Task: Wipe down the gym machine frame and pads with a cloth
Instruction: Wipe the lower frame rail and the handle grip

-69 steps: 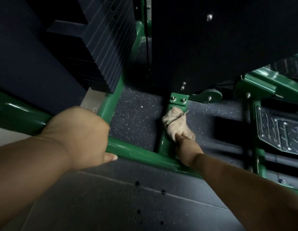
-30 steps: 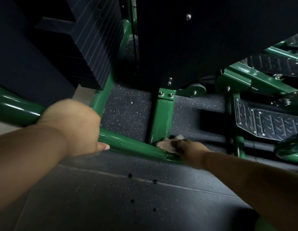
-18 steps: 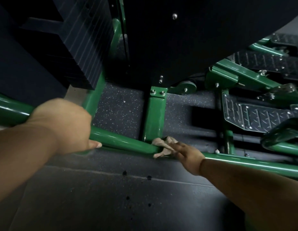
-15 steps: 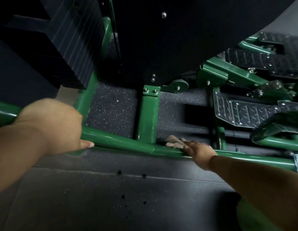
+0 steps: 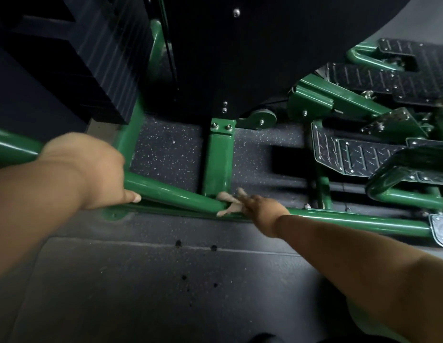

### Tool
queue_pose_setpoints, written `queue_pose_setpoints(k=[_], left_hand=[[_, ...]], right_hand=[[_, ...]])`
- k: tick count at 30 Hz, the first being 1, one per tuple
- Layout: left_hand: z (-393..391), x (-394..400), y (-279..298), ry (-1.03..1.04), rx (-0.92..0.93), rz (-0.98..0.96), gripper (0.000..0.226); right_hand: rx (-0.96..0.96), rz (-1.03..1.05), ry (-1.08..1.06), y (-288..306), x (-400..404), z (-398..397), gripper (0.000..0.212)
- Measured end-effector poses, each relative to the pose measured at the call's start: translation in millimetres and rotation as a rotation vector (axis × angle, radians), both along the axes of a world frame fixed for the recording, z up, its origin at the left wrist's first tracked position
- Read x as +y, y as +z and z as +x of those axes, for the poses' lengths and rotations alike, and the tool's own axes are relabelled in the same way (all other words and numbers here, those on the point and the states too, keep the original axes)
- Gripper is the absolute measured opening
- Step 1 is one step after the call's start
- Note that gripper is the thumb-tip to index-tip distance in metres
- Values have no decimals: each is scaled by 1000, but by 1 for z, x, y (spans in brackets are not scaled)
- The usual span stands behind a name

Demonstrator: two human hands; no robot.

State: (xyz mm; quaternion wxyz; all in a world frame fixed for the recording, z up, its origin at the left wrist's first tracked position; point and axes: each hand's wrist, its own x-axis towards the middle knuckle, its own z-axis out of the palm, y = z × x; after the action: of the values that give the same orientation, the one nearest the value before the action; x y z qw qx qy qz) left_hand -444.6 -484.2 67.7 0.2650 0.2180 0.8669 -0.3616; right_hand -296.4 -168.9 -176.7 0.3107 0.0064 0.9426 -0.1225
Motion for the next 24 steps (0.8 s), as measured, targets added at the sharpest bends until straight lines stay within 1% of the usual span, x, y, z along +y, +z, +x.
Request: queue_pose_setpoints(k=[3, 5, 7, 8, 10, 11, 13, 15, 16, 18, 20, 22, 24], left_hand=[[4, 6, -1, 20, 3, -30, 74], [3, 14, -5, 13, -4, -34, 65], [3, 21, -10, 0, -37, -37, 49], [2, 25, -13, -21, -63, -34, 40], [1, 28, -17, -52, -112, -23, 31], [-1, 28, -18, -58, -125, -5, 33], [-1, 26, -19, -60, -128, 59, 48], [1, 24, -18, -75, -123, 95, 64], [2, 24, -18, -89, -123, 100, 66], [4, 24, -15, -122, -120, 121, 62], [6, 24, -13, -147, -114, 144, 58], [7, 24, -12, -150, -118, 138, 60], [6, 24, -13, -149, -117, 124, 65]], right_hand=[[-42, 116, -64, -9, 54, 21, 61], [-32, 166, -114, -9, 80, 37, 60], [9, 192, -184, -6, 87, 45, 62], [24, 204, -184, -4, 83, 44, 62], [45, 168, -110, -8, 62, 38, 61], [59, 122, -55, -10, 45, 33, 61], [97, 62, 56, -14, 11, 23, 59], [113, 72, 154, -12, -5, 17, 58], [127, 82, 191, -12, -2, 19, 59], [154, 105, 239, -14, 24, 32, 64], [158, 174, 233, -18, 66, 54, 68], [182, 252, 181, -18, 102, 83, 72], [155, 337, 172, -16, 117, 105, 81]])
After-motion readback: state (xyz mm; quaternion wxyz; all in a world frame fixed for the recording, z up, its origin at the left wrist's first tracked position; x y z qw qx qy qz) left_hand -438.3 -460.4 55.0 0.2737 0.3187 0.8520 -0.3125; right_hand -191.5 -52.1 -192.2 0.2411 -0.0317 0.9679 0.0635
